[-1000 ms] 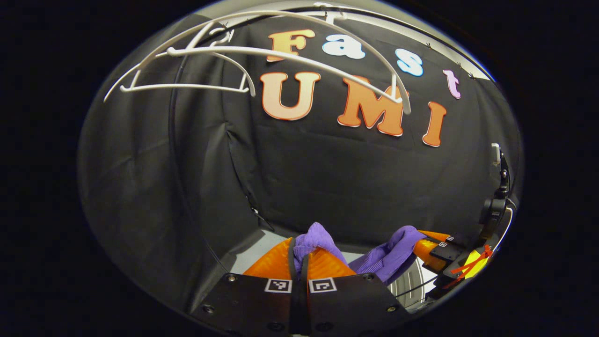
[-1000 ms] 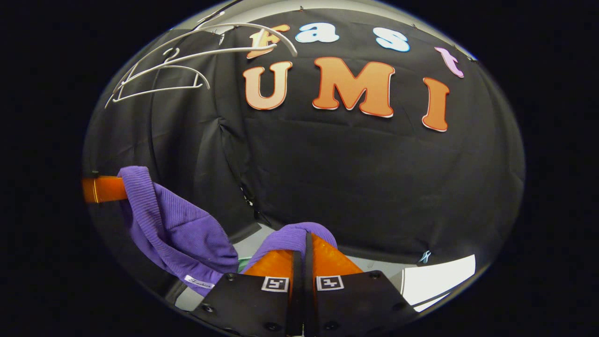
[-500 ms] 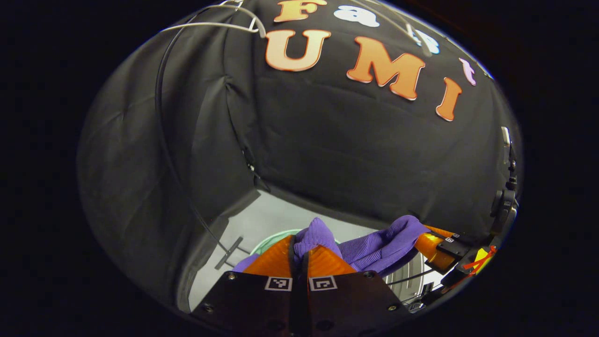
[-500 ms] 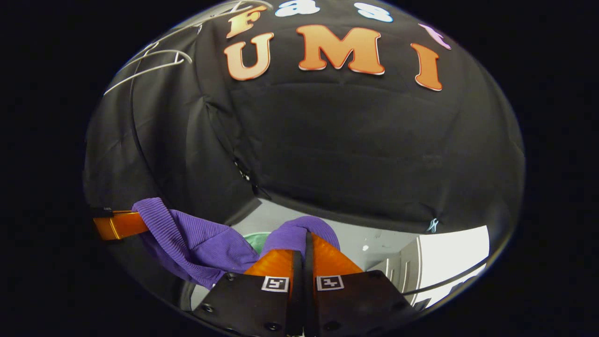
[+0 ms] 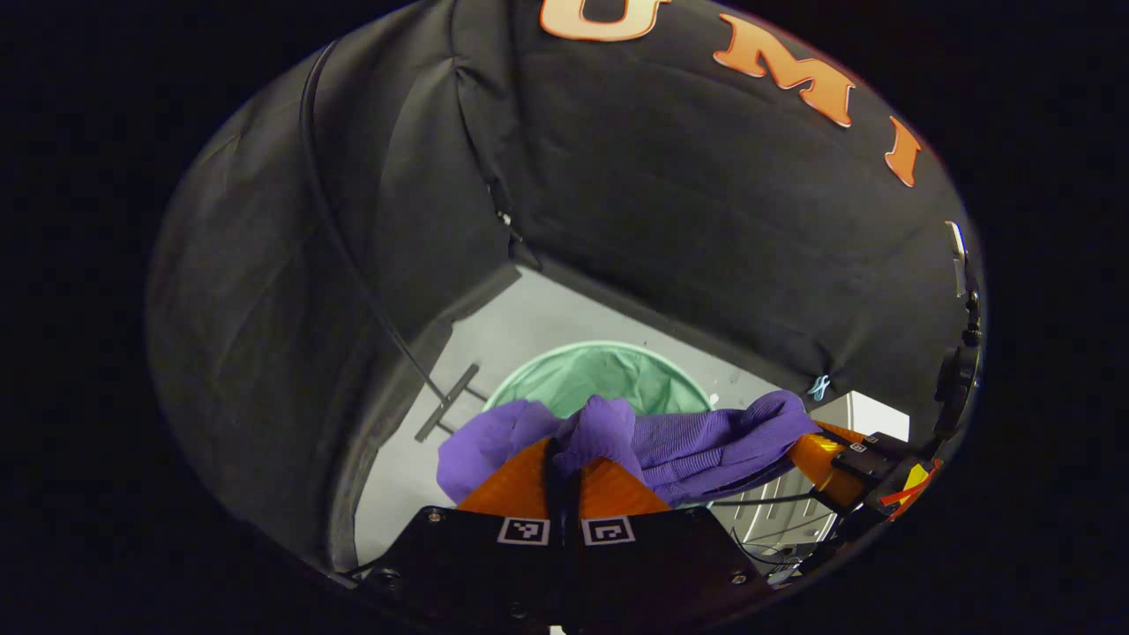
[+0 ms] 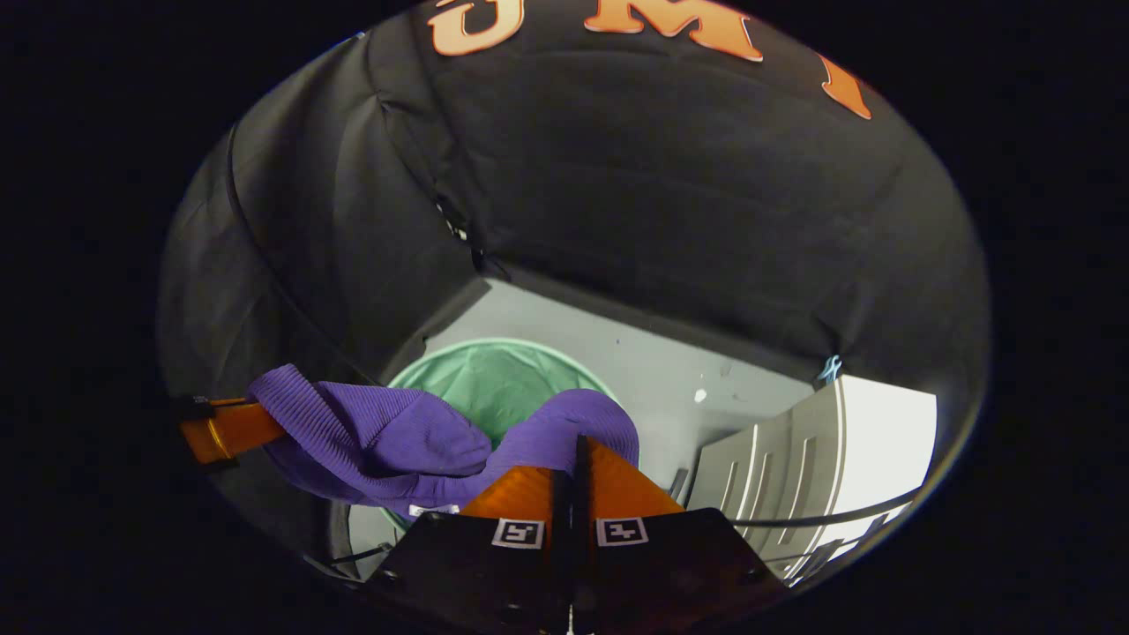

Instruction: Grasp the clothes on the hanger with both hands and then place them into the laundry hamper below.

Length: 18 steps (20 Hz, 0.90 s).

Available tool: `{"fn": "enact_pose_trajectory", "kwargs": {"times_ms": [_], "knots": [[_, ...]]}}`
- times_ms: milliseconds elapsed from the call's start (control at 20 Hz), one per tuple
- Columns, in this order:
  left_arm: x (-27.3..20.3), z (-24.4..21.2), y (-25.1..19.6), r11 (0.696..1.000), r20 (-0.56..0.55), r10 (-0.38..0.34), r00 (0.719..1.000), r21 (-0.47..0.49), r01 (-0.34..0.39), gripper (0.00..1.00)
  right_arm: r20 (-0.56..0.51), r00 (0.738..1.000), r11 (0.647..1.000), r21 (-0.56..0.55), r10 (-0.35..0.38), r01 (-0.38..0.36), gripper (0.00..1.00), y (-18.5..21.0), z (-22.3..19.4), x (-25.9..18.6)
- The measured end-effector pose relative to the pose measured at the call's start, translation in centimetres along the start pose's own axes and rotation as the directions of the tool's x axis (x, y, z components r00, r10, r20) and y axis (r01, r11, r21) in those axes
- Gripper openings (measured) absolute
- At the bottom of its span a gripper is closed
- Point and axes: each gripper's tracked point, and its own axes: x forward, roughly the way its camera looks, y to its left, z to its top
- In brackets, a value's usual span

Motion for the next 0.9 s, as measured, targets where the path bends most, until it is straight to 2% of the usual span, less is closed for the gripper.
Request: {"fn": "enact_pose_trajectory", "kwargs": {"times_ms": [200,350,500,600,650,700,750,850,900], "knots": [[2.7,-4.2,1.1,0.999,-0.141,0.020,0.990,-0.037,-0.025,0.03,-0.116,0.993,1.000,-0.009,0.018,-0.019,0.08,0.0,-4.0,3.1],[4.4,-6.1,1.8,0.999,-0.194,0.027,0.981,-0.025,-0.032,0.06,-0.188,0.982,1.000,0.012,0.015,-0.013,0.08,-0.1,-6.3,4.4],[5.0,-7.3,1.9,0.999,-0.240,0.035,0.970,-0.016,-0.040,0.11,-0.227,0.974,1.000,0.027,0.000,0.007,0.08,0.0,-6.9,4.7],[4.8,-8.5,2.0,0.999,-0.269,0.020,0.963,-0.032,-0.030,0.17,-0.241,0.971,1.000,0.017,0.009,-0.005,0.10,0.3,-7.5,4.4],[4.5,-8.5,2.0,0.999,-0.268,0.018,0.963,-0.040,-0.030,0.24,-0.241,0.971,1.000,0.015,0.014,-0.010,0.13,0.4,-7.7,4.4],[4.5,-8.5,2.0,0.999,-0.266,0.013,0.964,-0.047,-0.026,0.39,-0.232,0.972,1.000,0.021,0.020,-0.016,0.23,0.6,-7.4,4.3],[4.3,-8.5,1.9,0.999,-0.264,0.010,0.964,-0.049,-0.024,0.51,-0.224,0.974,1.000,0.024,0.014,-0.009,0.27,0.4,-7.2,4.1],[3.8,-8.4,1.9,0.999,-0.259,0.016,0.966,-0.037,-0.026,0.77,-0.208,0.978,0.999,0.032,0.001,0.005,0.55,0.0,-6.3,4.0],[3.9,-8.2,2.3,0.999,-0.253,0.026,0.967,-0.027,-0.033,0.79,-0.196,0.981,0.999,0.035,-0.004,0.011,0.69,0.0,-5.9,3.8]]}}
